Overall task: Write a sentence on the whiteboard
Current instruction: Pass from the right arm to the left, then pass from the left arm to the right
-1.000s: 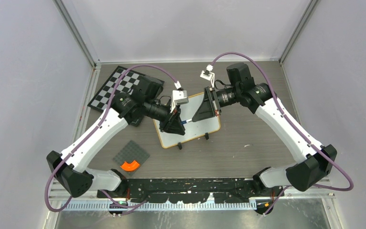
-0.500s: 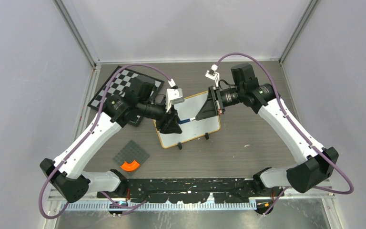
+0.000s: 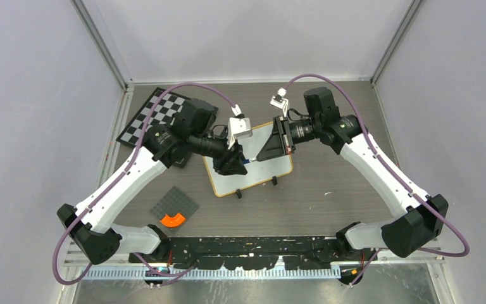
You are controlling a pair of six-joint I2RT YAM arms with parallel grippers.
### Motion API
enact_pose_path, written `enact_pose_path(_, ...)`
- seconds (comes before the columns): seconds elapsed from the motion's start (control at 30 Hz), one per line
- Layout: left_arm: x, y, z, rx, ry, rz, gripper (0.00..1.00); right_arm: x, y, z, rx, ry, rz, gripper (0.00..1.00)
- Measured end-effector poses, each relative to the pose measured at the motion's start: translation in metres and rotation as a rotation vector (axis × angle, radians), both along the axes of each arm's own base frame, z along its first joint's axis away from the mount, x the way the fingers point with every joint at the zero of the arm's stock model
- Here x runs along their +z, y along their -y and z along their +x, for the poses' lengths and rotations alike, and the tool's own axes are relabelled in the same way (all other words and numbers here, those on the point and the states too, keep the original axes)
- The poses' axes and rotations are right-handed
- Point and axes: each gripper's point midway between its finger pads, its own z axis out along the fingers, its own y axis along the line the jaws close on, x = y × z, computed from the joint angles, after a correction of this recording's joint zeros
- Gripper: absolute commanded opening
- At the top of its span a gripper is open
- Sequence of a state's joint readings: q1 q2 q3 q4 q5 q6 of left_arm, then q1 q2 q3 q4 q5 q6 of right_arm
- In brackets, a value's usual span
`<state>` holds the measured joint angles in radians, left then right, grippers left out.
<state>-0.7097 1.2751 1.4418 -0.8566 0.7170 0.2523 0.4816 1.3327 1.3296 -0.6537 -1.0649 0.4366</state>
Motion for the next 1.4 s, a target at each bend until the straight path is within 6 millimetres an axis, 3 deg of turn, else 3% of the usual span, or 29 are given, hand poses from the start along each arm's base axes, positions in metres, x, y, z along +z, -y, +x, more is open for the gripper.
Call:
enact_pose_path(0.33, -0.008, 0.002, 0.005, -0.002, 0.024, 0.028, 0.01, -0.002, 0.001, -0.004, 0.008, 0.006, -0.002, 0.0)
enact_pose_path(0.4, -0.008, 0.002, 0.005, -0.008, 0.027, 0.026, 0.0, -0.002, 0.002, -0.005, 0.013, 0.016, -0.002, 0.02)
enact_pose_path(0.5, -0.008, 0.004, 0.003, -0.016, 0.022, 0.025, 0.0, -0.003, 0.004, -0.007, 0.026, 0.039, -0.003, 0.23)
enact_pose_path(0.57, -0.009, 0.005, 0.002, -0.023, 0.015, 0.026, 0.0, -0.004, 0.005, -0.009, 0.034, 0.047, -0.006, 0.31)
enact_pose_path(1.03, -0.014, 0.004, -0.002, -0.135, 0.112, 0.1, 0.0, -0.018, 0.017, -0.043, 0.185, -0.001, -0.079, 0.42)
enact_pose_path(1.4, -0.018, 0.002, -0.009, -0.184, 0.151, 0.144, 0.0, -0.019, 0.014, -0.048, 0.202, -0.02, -0.093, 0.36)
